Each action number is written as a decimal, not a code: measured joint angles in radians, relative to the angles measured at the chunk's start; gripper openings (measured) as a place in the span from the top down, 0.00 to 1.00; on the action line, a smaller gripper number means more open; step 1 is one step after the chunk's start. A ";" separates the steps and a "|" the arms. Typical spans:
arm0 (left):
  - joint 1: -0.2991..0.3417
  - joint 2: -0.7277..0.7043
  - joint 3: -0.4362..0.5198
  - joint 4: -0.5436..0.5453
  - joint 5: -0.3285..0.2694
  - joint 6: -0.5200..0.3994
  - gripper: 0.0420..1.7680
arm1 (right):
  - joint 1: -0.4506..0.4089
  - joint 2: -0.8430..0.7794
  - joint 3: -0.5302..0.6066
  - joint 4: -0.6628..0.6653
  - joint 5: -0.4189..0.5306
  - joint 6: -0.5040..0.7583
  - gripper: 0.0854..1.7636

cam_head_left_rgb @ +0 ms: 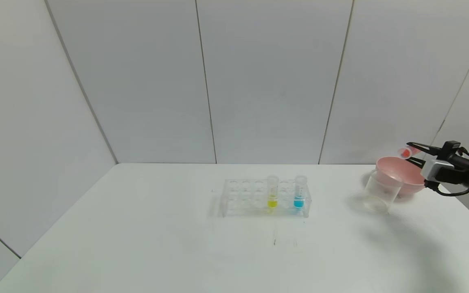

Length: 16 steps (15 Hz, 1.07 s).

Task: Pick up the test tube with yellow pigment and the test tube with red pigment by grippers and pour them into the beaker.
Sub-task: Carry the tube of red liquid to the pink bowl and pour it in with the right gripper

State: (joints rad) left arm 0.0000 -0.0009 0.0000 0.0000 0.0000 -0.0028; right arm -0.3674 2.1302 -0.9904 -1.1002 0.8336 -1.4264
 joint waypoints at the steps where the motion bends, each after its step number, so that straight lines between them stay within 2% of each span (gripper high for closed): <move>1: 0.000 0.000 0.000 0.000 0.000 0.000 0.00 | 0.004 0.000 -0.001 -0.004 -0.001 -0.001 0.75; 16: 0.000 0.000 0.000 0.000 0.000 0.000 0.00 | 0.019 0.007 0.005 -0.009 -0.086 -0.158 0.75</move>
State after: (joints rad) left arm 0.0000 -0.0009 0.0000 0.0000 0.0000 -0.0028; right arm -0.3483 2.1368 -0.9855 -1.1096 0.7477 -1.5845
